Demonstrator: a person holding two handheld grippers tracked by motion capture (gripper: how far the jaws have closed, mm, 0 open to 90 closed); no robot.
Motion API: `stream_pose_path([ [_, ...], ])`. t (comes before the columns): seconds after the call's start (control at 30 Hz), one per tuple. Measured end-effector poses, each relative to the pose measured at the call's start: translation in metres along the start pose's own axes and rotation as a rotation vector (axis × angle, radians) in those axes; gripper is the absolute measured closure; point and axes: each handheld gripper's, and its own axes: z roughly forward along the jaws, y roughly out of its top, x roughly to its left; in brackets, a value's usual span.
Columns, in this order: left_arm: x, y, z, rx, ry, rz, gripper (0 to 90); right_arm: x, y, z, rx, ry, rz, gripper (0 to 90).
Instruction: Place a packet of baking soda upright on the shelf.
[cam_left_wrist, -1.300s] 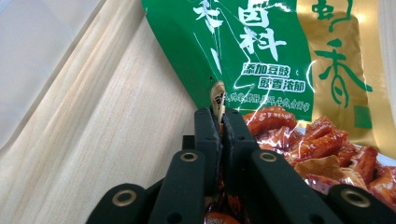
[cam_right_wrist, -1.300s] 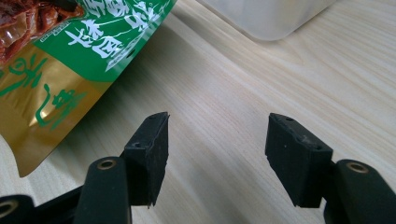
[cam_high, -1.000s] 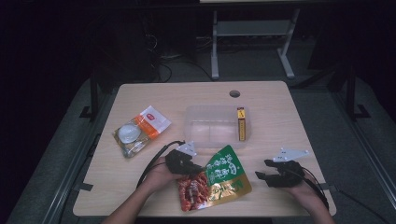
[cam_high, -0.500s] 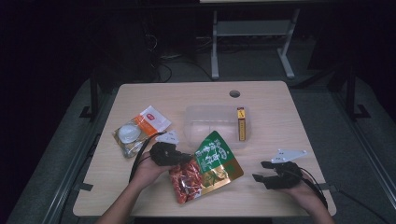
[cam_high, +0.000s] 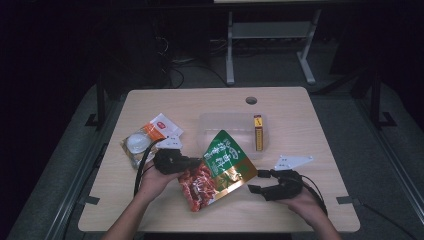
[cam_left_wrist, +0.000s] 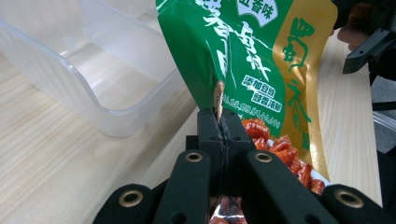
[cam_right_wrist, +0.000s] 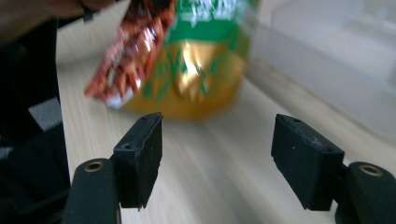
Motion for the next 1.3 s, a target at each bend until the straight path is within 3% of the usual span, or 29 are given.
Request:
stream_pose_path([
  [0.3,0.000,0.002,-0.005,-0.060,0.017,-0.016,89.6,0.000,0.024,0.031,-0.029,0.026,0.014,39.6],
  [0.5,0.000,0.003,-0.008,-0.086,0.026,-0.007,89.6,-0.002,0.031,0.046,-0.020,0.067,0.018,55.5],
  [0.63,-0.001,0.002,-0.006,-0.086,0.026,-0.007,89.5,-0.003,0.029,0.046,-0.022,0.096,0.027,71.6],
  [0.8,-0.001,0.002,-0.006,-0.095,0.016,-0.007,89.5,-0.006,0.030,0.041,-0.043,0.127,0.041,82.5],
  [0.9,-0.002,0.000,-0.003,-0.090,0.004,-0.011,89.4,-0.006,0.032,0.037,-0.047,0.131,0.028,89.4],
  [1.1,-0.003,-0.004,0.001,-0.041,-0.009,0.016,89.1,-0.006,0.034,0.033,-0.032,0.110,0.013,89.9],
  [1.3,-0.010,-0.007,0.006,0.023,-0.010,0.041,89.1,-0.008,0.044,0.024,-0.018,0.095,-0.032,90.0],
])
